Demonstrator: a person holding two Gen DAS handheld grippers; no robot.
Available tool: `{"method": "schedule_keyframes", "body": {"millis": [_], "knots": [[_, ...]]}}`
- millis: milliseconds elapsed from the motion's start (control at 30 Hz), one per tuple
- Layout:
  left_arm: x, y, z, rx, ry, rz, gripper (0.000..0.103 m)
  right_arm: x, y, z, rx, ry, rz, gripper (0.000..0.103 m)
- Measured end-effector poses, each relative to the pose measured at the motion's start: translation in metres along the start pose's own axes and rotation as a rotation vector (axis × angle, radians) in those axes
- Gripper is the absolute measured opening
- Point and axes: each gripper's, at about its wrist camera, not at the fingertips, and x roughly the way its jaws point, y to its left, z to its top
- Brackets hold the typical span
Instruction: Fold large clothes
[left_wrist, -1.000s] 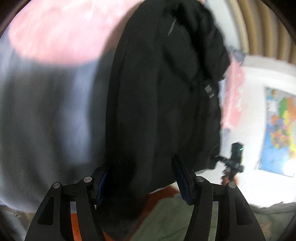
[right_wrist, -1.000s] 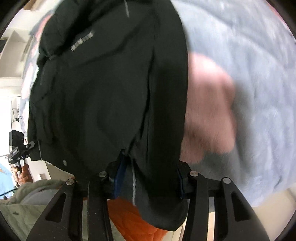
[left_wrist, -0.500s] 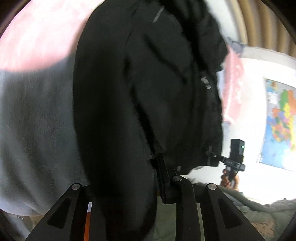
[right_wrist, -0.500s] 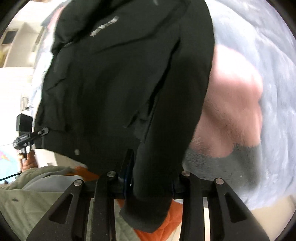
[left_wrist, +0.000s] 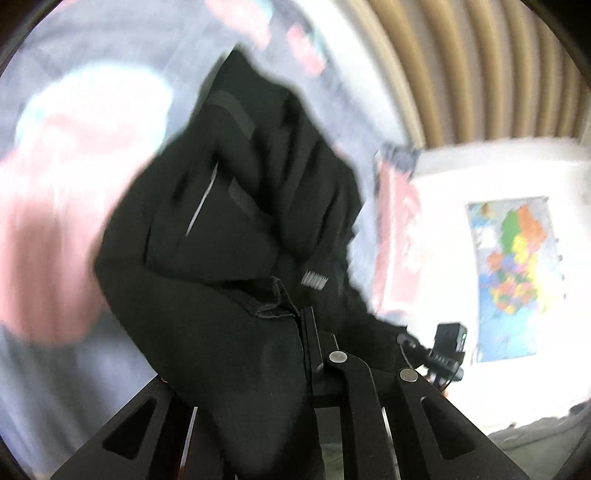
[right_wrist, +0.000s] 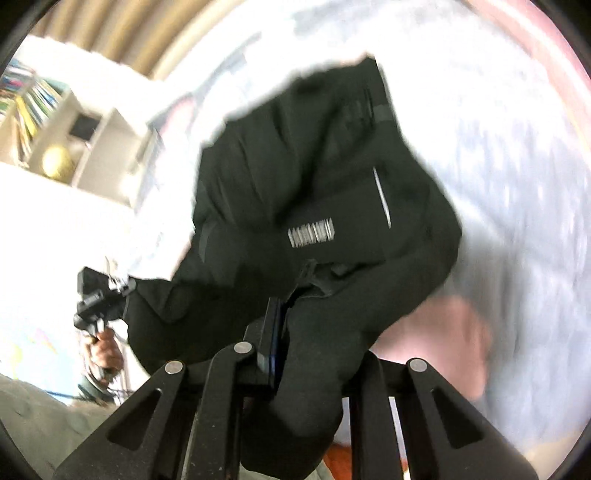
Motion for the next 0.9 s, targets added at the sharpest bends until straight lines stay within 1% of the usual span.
{"method": "schedule_keyframes", "body": {"millis": [33,67,133,167,267,333,367,400,433,467,500,533,567,633,667,733,767,800,867,900], "knots": [[-0.004,-0.006,0.009,0.011,-0.021,-0.013,0.012,-0.01,0.005,0.016,-0.008,-0.039,0.01,0.018],[-0.013,-0.014,0.023,0.032,-0.05,-0.031,0.012,-0.019,0.003,0.027,-0.018,-0.06,0.014,0.018],[-0.024,-0.023,0.042,0.063,-0.086,-0.042,0.013,-0.025,0.019,0.052,-0.044,-0.113,0.016,0.018],[-0.026,-0.037,0.059,0.083,-0.111,-0.052,0.013,-0.025,0.025,0.065,-0.055,-0.135,0.017,0.018],[-0.034,-0.061,0.101,0.144,-0.142,-0.063,0.014,-0.032,0.041,0.117,-0.089,-0.196,0.006,0.018],[-0.029,-0.073,0.129,0.155,-0.153,-0.056,0.014,-0.039,0.041,0.156,-0.095,-0.217,-0.004,0.018],[-0.021,-0.08,0.151,0.153,-0.163,-0.048,0.015,-0.035,0.041,0.176,-0.097,-0.222,-0.017,0.018],[-0.015,-0.081,0.166,0.151,-0.169,-0.042,0.016,-0.027,0.042,0.196,-0.091,-0.223,-0.032,0.018],[-0.006,-0.08,0.186,0.144,-0.177,-0.023,0.017,-0.018,0.04,0.217,-0.072,-0.22,-0.037,0.018],[0.0,-0.078,0.196,0.132,-0.18,-0.012,0.017,-0.005,0.037,0.236,-0.05,-0.214,-0.039,0.018],[0.016,-0.07,0.222,0.082,-0.18,0.004,0.017,0.011,0.03,0.257,-0.021,-0.201,-0.049,0.018],[0.031,-0.063,0.234,0.046,-0.178,0.015,0.017,0.029,0.023,0.275,0.014,-0.182,-0.063,0.019],[0.051,-0.048,0.256,-0.019,-0.171,0.038,0.017,0.051,0.014,0.292,0.044,-0.156,-0.087,0.019],[0.081,-0.024,0.278,-0.087,-0.152,0.085,0.017,0.1,-0.006,0.316,0.115,-0.098,-0.142,0.019],[0.106,-0.005,0.292,-0.135,-0.129,0.127,0.018,0.121,-0.018,0.323,0.147,-0.069,-0.161,0.019],[0.135,0.02,0.302,-0.187,-0.097,0.159,0.019,0.16,-0.042,0.331,0.198,-0.009,-0.199,0.019],[0.152,0.036,0.306,-0.222,-0.078,0.17,0.019,0.177,-0.051,0.333,0.215,0.017,-0.21,0.019],[0.162,0.046,0.307,-0.243,-0.066,0.176,0.019,0.191,-0.057,0.333,0.229,0.04,-0.217,0.019],[0.181,0.062,0.307,-0.259,-0.049,0.19,0.019,0.217,-0.067,0.331,0.234,0.07,-0.235,0.019],[0.185,0.064,0.307,-0.244,-0.046,0.194,0.019,0.223,-0.068,0.331,0.228,0.075,-0.242,0.019]]}}
